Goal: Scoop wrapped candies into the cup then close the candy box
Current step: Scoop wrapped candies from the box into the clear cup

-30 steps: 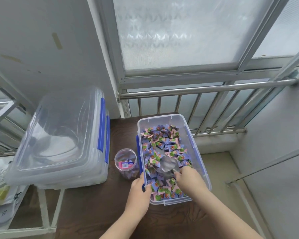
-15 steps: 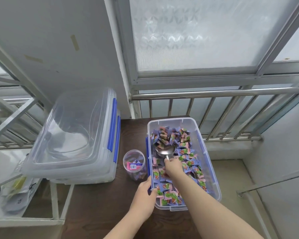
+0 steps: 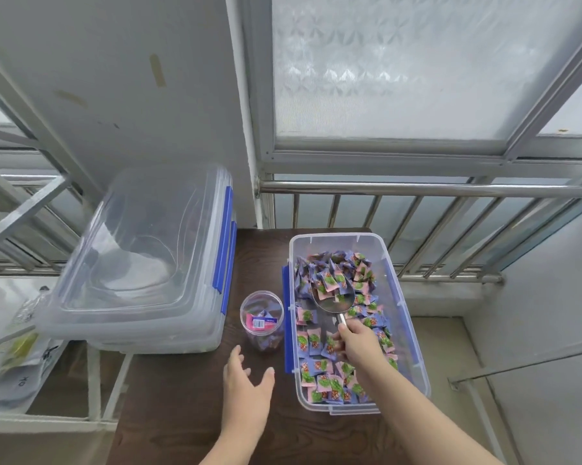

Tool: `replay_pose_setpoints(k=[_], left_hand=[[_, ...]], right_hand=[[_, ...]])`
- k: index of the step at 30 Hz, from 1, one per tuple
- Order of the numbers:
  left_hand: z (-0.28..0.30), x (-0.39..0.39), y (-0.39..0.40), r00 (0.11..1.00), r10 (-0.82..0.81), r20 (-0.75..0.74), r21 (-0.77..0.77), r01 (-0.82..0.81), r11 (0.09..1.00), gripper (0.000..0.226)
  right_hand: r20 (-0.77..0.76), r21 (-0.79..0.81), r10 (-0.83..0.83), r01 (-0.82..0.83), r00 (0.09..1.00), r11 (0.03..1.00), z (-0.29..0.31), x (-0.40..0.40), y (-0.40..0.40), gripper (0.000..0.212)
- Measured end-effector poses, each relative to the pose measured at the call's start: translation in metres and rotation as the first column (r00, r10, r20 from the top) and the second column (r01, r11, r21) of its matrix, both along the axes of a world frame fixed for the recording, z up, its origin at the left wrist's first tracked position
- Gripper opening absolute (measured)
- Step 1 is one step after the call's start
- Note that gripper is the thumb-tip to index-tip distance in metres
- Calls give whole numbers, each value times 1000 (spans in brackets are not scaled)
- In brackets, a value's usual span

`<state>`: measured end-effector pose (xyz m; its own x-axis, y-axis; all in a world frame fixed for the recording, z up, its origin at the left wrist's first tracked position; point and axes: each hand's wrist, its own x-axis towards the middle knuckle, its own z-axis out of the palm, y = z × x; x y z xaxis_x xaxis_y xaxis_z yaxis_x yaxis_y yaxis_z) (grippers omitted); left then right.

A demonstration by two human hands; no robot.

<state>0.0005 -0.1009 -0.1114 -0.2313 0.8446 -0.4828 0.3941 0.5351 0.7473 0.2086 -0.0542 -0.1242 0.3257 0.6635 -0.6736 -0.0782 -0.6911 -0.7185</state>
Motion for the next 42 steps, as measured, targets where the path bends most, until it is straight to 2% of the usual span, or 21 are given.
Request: replay_pose_setpoints(k=[4,7,13,18,22,28,33,38,42], left_hand=[[6,-1,24,999,24,-22,102,-21,995,102],[10,-1,44,999,-37,-13,191,39,981,112],[8,-5,63,989,-132,-68,244,145,959,97],[6,-8,64,982,-168,-81,262,183,948,96],[10,-9,59,974,-202,-99,284,223,933,92],[11,-11,56,964,-230,-133,318,261,911,89],[5,-11,52,957,-245,-152,318,282,905,91],[4,-11,49,954,-253,-162,341,294,893,89],[2,-10,48,954,-254,-159,335,294,895,92]], right_hand=[[60,27,87,-88,994,996,8,11,-19,28],[85,59,154,-159,984,985,21,19,-31,25],[84,96,266,-273,960,957,52,30,-48,27],[61,97,316,-321,947,942,62,35,-51,25],[50,99,439,-442,897,891,79,35,-48,25],[158,-37,674,-678,722,734,101,33,-31,37],[262,-160,775,-766,575,623,127,18,-17,37],[433,-275,827,-821,358,500,163,-5,3,43],[529,-294,804,-830,273,475,179,-19,20,50]])
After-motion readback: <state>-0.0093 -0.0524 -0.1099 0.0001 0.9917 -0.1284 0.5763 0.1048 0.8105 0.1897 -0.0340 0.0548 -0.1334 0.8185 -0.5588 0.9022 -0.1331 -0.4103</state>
